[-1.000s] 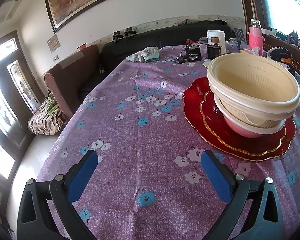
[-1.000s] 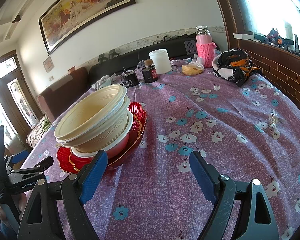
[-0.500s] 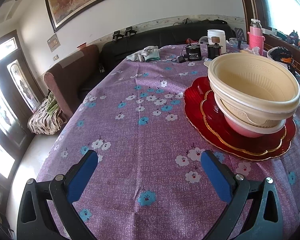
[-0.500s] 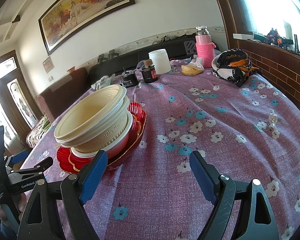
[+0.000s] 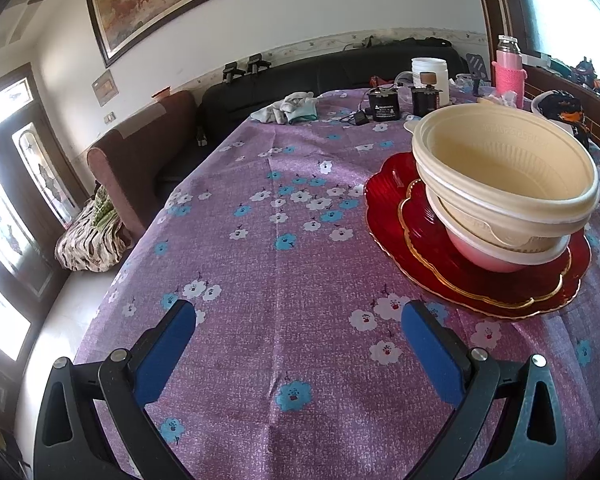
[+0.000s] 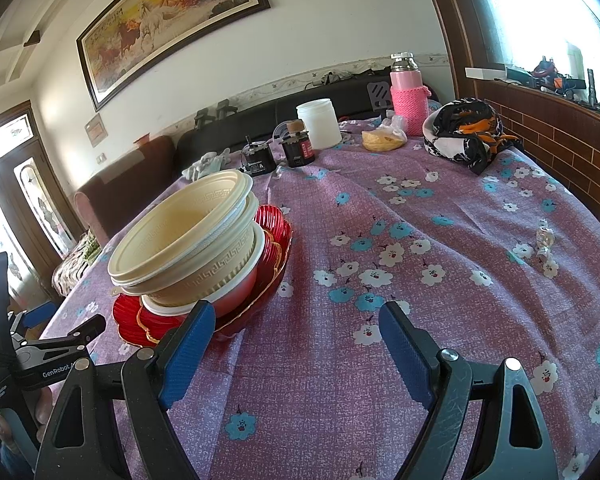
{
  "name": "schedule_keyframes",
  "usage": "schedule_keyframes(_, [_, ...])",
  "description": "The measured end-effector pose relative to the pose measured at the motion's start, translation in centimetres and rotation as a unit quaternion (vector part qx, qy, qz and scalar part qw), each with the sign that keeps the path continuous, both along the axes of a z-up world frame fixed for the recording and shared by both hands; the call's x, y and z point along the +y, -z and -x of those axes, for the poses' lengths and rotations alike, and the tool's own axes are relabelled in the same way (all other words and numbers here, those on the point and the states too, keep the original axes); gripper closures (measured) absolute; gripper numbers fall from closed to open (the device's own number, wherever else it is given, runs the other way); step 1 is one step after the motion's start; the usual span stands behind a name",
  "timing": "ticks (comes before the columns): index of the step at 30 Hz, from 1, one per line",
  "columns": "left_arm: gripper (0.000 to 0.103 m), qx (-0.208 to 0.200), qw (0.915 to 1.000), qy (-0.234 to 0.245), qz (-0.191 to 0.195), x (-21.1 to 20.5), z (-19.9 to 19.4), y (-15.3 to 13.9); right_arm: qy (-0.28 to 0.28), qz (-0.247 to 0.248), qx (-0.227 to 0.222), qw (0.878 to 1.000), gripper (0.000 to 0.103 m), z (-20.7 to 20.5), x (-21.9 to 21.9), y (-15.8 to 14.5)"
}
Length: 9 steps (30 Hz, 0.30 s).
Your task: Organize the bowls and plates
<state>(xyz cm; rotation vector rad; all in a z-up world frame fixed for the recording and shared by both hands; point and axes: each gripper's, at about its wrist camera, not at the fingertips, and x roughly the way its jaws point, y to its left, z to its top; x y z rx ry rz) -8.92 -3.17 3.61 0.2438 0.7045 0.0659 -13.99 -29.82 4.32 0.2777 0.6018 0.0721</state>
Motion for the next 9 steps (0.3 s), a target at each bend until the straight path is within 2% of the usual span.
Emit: schedule_keyframes(9, [0.0, -0.004, 0.9999, 0.002, -0.011, 0.14, 0.37, -0.18, 0.001, 0.0, 0.002, 1.0, 0.016, -0.04, -0.04, 0.01])
